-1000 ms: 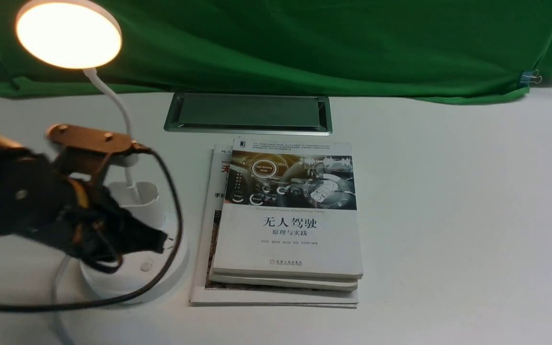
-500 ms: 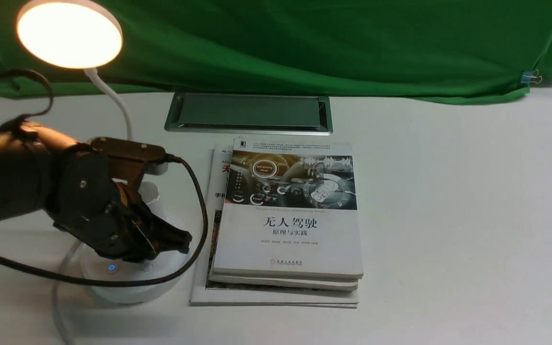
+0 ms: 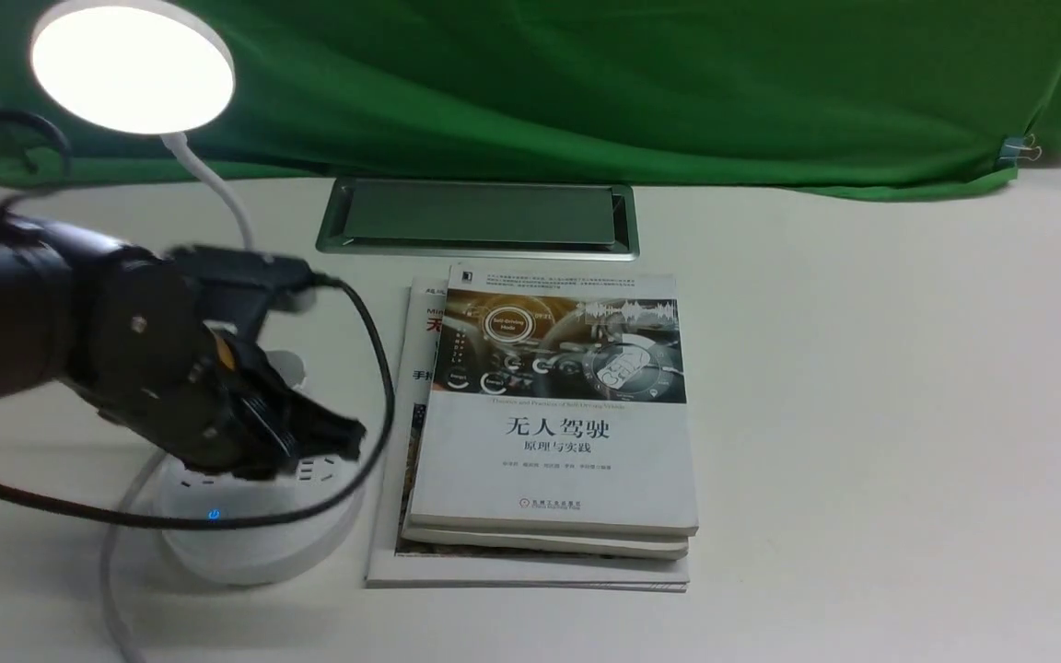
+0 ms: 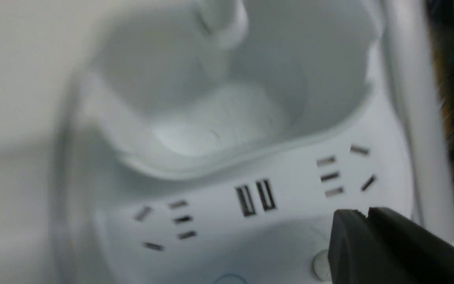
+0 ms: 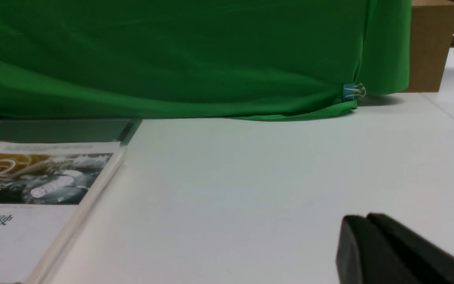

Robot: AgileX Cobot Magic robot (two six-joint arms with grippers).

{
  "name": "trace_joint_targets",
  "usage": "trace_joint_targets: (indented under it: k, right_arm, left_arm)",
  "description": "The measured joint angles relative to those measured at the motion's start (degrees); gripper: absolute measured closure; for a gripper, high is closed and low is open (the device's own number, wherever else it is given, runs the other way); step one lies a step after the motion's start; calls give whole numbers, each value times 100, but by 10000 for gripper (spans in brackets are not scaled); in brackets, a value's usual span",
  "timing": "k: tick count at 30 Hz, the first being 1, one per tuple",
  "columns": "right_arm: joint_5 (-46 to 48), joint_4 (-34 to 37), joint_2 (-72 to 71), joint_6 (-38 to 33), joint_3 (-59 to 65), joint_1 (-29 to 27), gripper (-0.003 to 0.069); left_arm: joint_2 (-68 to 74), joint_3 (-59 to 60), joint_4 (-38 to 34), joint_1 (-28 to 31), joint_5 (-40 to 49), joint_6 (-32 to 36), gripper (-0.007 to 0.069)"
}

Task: Turn off the desk lamp on the white desktop by hand.
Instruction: 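Press the power button on the round power strip under the lamp with the left gripper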

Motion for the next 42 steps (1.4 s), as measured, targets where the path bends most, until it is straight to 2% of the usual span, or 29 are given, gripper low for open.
trace_joint_targets:
  k: [5, 9, 13, 26, 35, 42]
  right_arm:
    - [-5, 0, -3, 0, 0, 0, 622]
    - [-5, 0, -3, 0, 0, 0, 622]
    - [-5, 0, 0, 0, 0, 0, 622]
    - [-5, 0, 0, 0, 0, 0, 622]
    - [-5, 0, -3, 0, 0, 0, 622]
    - [-5, 0, 0, 0, 0, 0, 622]
  left_arm:
    - [-148, 284, -141, 8, -178, 62, 606]
    - [101, 797, -580, 8, -633, 283, 606]
    - [183, 940, -702, 8, -1024, 351, 606]
    - [-548, 732, -632, 8, -670, 351, 606]
    - [168, 700, -624, 8, -673, 329, 606]
    - [161, 650, -595, 8, -606, 318, 606]
